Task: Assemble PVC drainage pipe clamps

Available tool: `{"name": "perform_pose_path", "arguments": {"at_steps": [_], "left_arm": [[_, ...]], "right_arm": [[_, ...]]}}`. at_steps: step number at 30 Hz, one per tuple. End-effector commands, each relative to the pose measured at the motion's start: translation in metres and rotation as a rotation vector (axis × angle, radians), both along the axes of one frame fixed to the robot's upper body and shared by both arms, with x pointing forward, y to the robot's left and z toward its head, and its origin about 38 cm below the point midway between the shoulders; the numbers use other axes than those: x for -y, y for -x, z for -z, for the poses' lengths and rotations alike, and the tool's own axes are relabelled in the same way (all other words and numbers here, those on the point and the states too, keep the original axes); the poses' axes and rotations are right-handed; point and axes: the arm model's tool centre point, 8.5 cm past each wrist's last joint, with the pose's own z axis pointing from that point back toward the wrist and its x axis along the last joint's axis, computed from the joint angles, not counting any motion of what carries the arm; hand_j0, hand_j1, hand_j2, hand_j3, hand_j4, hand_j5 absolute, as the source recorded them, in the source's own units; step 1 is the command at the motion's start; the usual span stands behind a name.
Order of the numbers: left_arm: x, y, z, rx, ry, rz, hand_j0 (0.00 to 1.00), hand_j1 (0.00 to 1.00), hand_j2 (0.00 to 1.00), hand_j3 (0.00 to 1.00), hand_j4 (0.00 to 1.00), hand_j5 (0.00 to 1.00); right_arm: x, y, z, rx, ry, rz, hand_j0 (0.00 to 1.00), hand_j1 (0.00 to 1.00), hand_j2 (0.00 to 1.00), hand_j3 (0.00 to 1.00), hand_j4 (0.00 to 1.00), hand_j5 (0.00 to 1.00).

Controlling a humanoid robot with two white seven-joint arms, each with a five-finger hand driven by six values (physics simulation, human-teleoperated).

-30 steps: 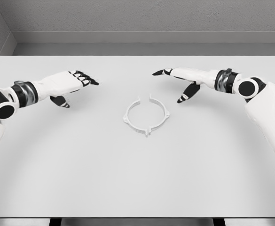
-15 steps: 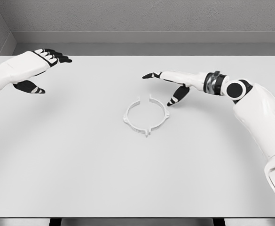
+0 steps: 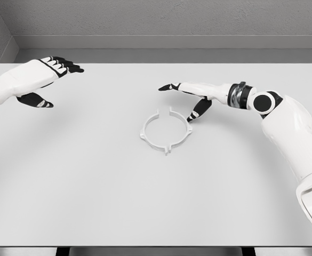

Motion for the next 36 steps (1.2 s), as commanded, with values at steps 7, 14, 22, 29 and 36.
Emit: {"name": "perform_pose_path", "arguments": {"at_steps": [7,14,22,29,36], "left_arm": [[0.004,0.000,-0.001,0.003,0.013,0.008,1.00,1.00,1.00,1.00,1.00,1.00],[0.004,0.000,-0.001,0.005,0.015,0.008,1.00,1.00,1.00,1.00,1.00,1.00],[0.004,0.000,-0.001,0.005,0.015,0.008,1.00,1.00,1.00,1.00,1.00,1.00],[0.004,0.000,-0.002,0.006,0.015,0.008,1.00,1.00,1.00,1.00,1.00,1.00],[0.004,0.000,-0.002,0.006,0.013,0.008,1.00,1.00,1.00,1.00,1.00,1.00]], "right_arm": [[-0.010,0.000,-0.001,-0.001,-0.021,-0.009,1.00,1.00,1.00,1.00,1.00,1.00],[-0.017,0.000,-0.001,-0.001,-0.027,-0.020,1.00,1.00,1.00,1.00,1.00,1.00],[-0.022,0.001,-0.001,-0.002,-0.030,-0.028,1.00,1.00,1.00,1.00,1.00,1.00],[0.000,-0.002,-0.004,0.004,-0.020,0.009,1.00,1.00,1.00,1.00,1.00,1.00],[0.068,-0.003,-0.013,0.021,0.014,0.117,1.00,1.00,1.00,1.00,1.00,1.00]]}}
